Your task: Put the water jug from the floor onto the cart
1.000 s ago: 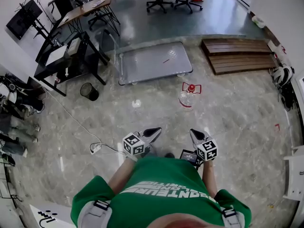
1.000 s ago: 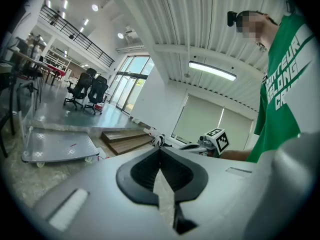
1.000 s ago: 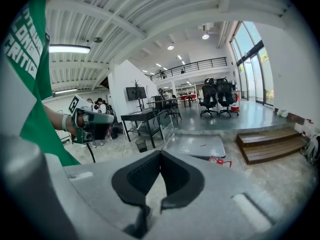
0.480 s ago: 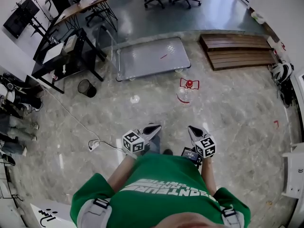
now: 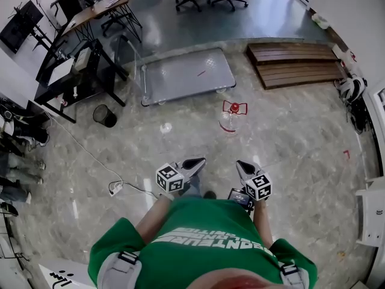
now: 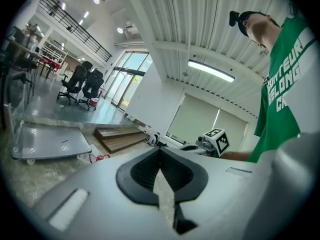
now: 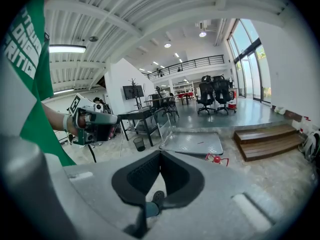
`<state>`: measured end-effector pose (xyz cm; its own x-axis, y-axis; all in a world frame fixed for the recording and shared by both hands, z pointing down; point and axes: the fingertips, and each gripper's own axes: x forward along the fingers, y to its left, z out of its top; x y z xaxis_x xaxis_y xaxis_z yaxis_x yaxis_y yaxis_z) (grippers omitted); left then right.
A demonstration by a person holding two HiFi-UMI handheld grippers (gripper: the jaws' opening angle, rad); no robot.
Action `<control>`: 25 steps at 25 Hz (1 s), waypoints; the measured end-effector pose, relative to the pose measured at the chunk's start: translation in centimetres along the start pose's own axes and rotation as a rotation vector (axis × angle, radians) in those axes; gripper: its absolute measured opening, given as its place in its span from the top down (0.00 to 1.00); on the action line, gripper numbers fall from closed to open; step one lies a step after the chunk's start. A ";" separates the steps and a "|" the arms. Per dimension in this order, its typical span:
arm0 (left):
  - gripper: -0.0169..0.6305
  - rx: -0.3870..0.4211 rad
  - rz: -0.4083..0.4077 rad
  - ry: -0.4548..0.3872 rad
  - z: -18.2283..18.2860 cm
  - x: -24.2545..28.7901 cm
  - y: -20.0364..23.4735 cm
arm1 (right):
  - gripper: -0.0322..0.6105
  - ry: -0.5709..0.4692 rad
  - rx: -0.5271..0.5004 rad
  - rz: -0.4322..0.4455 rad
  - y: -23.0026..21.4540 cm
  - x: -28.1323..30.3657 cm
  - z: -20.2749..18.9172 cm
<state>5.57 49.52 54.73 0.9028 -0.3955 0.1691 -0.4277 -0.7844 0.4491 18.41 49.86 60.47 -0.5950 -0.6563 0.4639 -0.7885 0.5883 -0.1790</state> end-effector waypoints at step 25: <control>0.95 -0.030 -0.001 -0.058 8.2 0.4 15.3 | 0.96 0.042 -0.071 0.010 -4.0 14.2 10.2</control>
<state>-0.96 33.39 54.48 0.8987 -0.4225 0.1180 -0.4247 -0.7705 0.4754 11.53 33.36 58.98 -0.5944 -0.6311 0.4984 -0.7689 0.6275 -0.1224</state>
